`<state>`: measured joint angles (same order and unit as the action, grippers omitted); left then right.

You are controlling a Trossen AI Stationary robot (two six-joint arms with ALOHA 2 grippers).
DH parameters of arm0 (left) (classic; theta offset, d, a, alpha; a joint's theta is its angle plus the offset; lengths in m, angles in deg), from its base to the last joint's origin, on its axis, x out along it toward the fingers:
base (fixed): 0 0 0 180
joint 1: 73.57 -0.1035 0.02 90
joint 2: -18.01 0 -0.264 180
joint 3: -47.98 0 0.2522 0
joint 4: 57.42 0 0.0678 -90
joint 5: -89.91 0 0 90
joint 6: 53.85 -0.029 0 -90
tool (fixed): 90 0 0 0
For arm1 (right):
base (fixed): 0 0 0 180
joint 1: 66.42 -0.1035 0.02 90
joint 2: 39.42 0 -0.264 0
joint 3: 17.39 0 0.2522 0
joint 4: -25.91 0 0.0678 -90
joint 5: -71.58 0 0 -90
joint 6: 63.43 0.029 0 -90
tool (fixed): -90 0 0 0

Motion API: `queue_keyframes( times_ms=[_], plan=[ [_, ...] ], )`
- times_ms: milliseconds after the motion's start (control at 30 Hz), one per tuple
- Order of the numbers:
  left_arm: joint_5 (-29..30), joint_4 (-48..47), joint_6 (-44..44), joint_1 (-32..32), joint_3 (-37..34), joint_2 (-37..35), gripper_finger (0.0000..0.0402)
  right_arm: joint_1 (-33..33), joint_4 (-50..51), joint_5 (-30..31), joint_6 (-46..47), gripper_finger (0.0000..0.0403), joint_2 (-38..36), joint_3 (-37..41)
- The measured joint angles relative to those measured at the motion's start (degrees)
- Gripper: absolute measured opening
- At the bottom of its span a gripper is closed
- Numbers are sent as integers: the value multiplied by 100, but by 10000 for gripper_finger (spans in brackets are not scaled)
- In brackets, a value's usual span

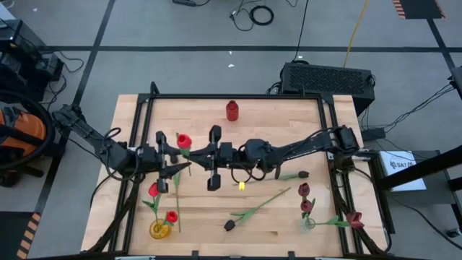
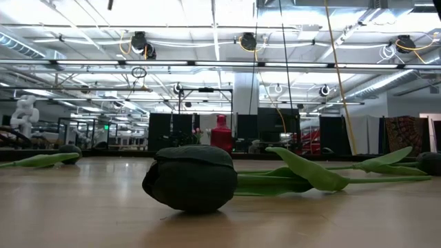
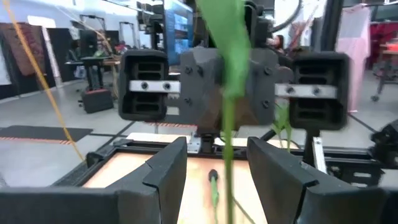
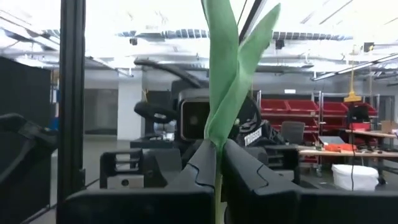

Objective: Sort flowers into vase by color
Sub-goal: Put the red flower into the yellow vase

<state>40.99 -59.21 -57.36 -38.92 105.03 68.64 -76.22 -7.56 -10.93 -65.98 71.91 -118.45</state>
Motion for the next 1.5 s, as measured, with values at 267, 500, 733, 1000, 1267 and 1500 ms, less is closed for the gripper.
queue_keyframes(
  times_ms=[267,500,733,1000,1267,1500],
  plan=[
    [155,20,-110,7,0,-2,176,4,92,-37,-7,9,205,-236],
    [184,197,-309,10,0,-12,161,13,199,-6,-7,13,205,-239],
    [-195,-90,131,61,0,-96,21,32,324,-35,110,14,205,-239],
    [-210,-396,162,211,-2,-389,12,32,1017,-33,188,86,45,-243],
    [-202,-647,167,916,0,-944,8,29,2930,-3,386,193,-560,-234],
    [-632,-1075,325,1821,2,-1808,7,-71,4671,-9,445,223,-1288,-236]
  ],
)
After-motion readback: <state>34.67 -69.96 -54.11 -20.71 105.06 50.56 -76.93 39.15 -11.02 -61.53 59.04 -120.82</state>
